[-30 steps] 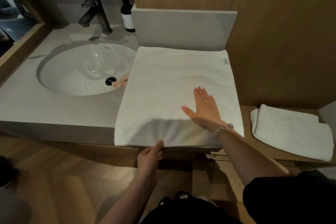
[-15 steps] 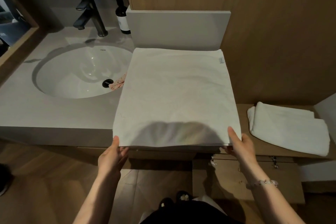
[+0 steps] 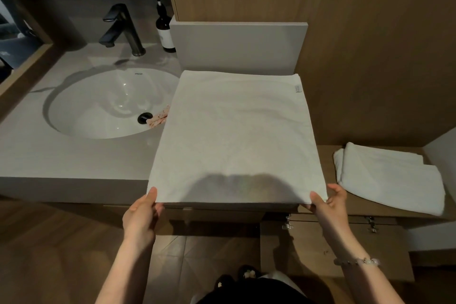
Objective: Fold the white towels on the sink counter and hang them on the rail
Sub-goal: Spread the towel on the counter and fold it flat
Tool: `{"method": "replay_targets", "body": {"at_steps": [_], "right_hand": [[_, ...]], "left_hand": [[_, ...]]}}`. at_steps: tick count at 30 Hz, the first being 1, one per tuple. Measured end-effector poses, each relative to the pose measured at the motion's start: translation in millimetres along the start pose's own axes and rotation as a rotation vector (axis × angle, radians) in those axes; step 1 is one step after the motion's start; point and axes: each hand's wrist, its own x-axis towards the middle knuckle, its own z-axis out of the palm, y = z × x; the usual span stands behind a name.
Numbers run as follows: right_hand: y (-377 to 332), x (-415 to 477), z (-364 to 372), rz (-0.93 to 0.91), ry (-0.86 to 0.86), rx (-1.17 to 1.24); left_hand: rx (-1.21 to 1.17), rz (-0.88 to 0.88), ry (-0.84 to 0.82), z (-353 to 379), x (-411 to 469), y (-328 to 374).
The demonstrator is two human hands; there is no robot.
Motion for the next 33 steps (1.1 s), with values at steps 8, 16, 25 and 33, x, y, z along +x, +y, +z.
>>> {"method": "replay_targets", "body": {"at_steps": [8,16,25,33], "right_hand": [[-25,-2,-12,-0.178,-0.202,-0.215],[-63,7,-27,-0.301,-0.408,-0.235],[-86,46,-4,-0.446,-0.245,-0.304],[-108,89,14,-0.562,-0.083,-0.583]], "left_hand": [[0.009,0.247,0.021,3,-5,11],[0.158,0.439,-0.275,0,-3,46],[0.277,0.562,-0.225,20,14,76],[0.504,0.732,-0.112,56,45,110]]}}
